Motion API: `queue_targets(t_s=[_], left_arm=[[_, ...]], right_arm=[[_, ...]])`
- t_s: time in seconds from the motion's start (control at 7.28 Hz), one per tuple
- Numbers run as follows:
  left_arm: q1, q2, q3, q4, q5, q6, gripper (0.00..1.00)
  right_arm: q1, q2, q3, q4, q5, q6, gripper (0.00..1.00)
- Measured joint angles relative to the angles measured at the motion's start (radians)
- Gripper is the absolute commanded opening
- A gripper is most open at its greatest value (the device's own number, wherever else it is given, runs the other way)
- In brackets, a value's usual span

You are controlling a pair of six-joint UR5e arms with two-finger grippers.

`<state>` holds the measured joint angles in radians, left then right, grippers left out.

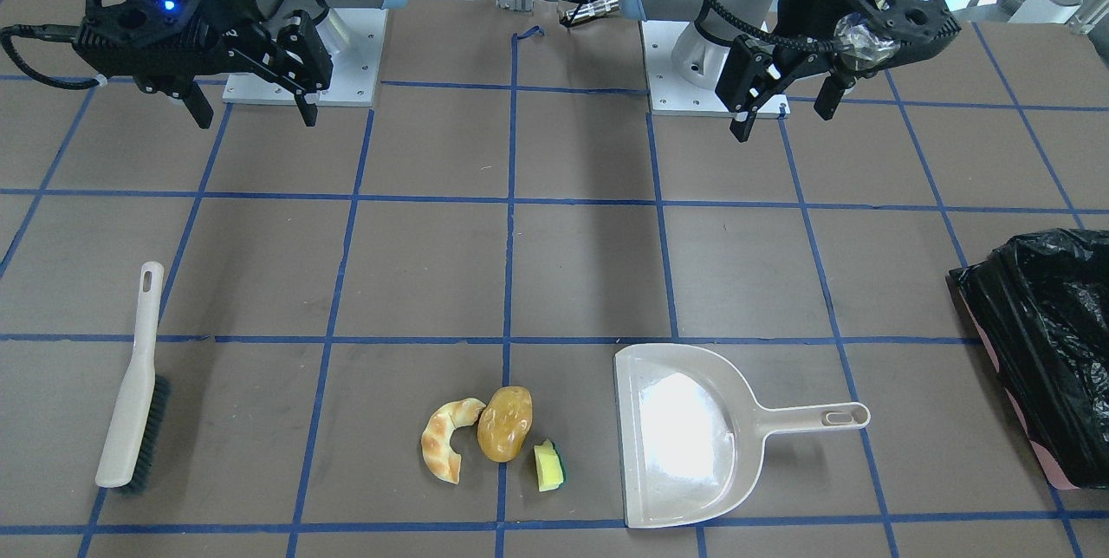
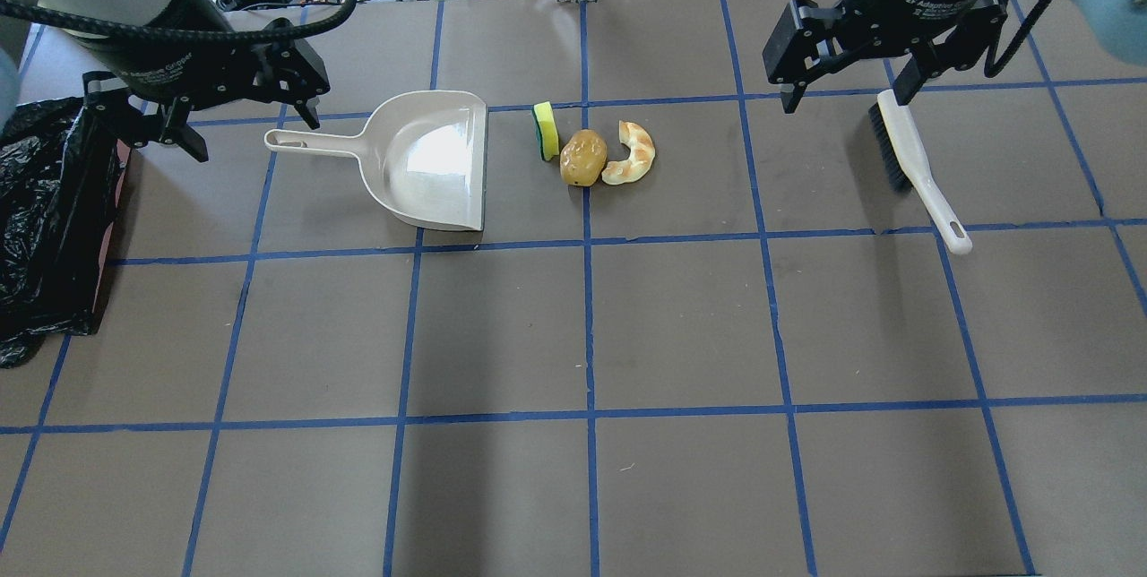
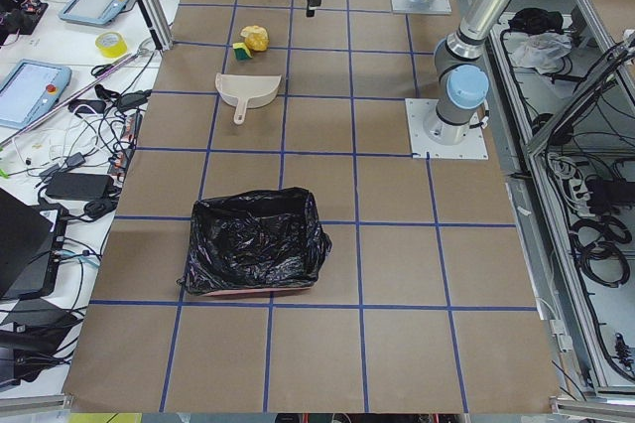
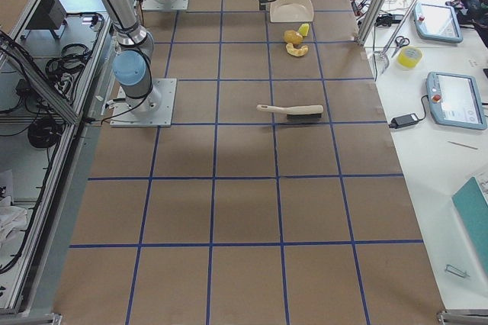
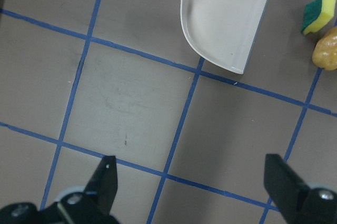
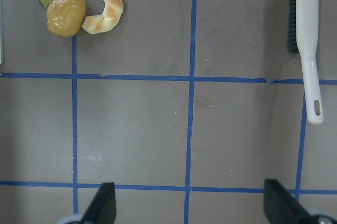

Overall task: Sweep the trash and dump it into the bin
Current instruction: 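Lower the left gripper to the dustpan while the right descends to the brush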

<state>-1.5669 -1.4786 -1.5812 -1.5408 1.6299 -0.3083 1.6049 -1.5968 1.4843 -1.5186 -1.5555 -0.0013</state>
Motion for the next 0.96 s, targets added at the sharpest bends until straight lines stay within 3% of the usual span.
queue_targets(t_s=[0.55,0.96], left_arm=[[0.001,-0.01,-0.006,0.001,0.001,0.07,1.0],[0.123,-0.105,-0.006,0.086,0.0,0.149,1.0]], right_arm=[[-0.008,0.0,0.001,0.018,-0.036,-0.004,1.0],[-0.078,0.002,0.004,0.056,-0.053,-0.092,1.0]])
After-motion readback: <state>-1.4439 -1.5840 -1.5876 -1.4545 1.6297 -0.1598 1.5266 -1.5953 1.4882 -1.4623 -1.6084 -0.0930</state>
